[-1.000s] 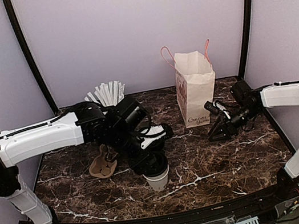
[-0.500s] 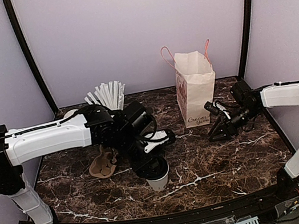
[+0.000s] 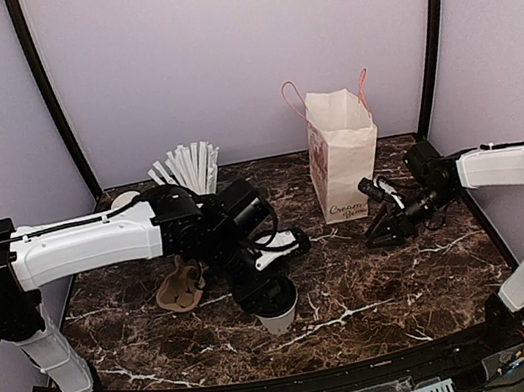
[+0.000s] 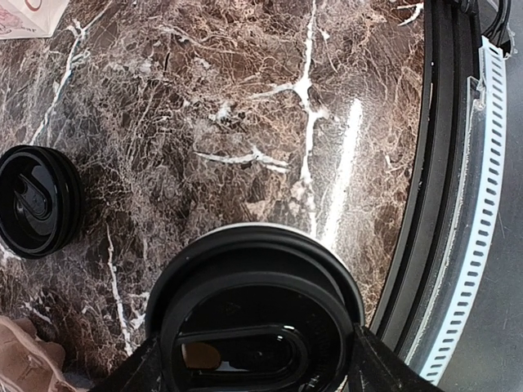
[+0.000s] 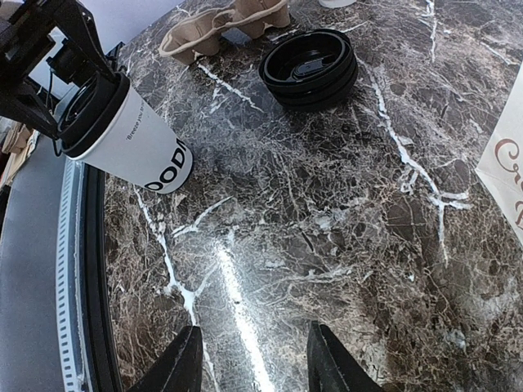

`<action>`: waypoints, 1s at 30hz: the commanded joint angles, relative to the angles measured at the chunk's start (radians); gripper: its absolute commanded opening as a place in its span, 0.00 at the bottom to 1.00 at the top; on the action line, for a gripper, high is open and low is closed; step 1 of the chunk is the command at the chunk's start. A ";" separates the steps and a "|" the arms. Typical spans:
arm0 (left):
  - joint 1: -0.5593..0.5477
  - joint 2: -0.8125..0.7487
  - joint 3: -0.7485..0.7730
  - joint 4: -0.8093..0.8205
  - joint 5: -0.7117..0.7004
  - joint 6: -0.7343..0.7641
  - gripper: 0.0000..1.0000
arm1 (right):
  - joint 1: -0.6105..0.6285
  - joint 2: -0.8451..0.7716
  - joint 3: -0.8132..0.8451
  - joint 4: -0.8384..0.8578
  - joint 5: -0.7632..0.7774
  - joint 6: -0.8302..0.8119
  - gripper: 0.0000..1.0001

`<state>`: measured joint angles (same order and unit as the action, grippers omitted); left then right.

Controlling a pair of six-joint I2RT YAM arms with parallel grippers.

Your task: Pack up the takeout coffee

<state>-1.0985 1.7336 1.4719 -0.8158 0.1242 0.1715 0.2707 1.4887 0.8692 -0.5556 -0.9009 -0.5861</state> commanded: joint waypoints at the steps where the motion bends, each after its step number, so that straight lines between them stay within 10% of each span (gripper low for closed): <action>1: -0.008 0.004 -0.014 0.004 0.028 -0.004 0.70 | 0.005 0.010 0.014 -0.020 -0.013 -0.009 0.45; 30: -0.036 -0.013 -0.039 0.073 -0.112 0.080 0.69 | 0.005 0.012 0.015 -0.019 -0.016 -0.003 0.45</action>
<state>-1.1614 1.7256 1.4357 -0.7349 0.0666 0.2211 0.2707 1.4937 0.8692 -0.5652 -0.9009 -0.5865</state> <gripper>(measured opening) 0.715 0.451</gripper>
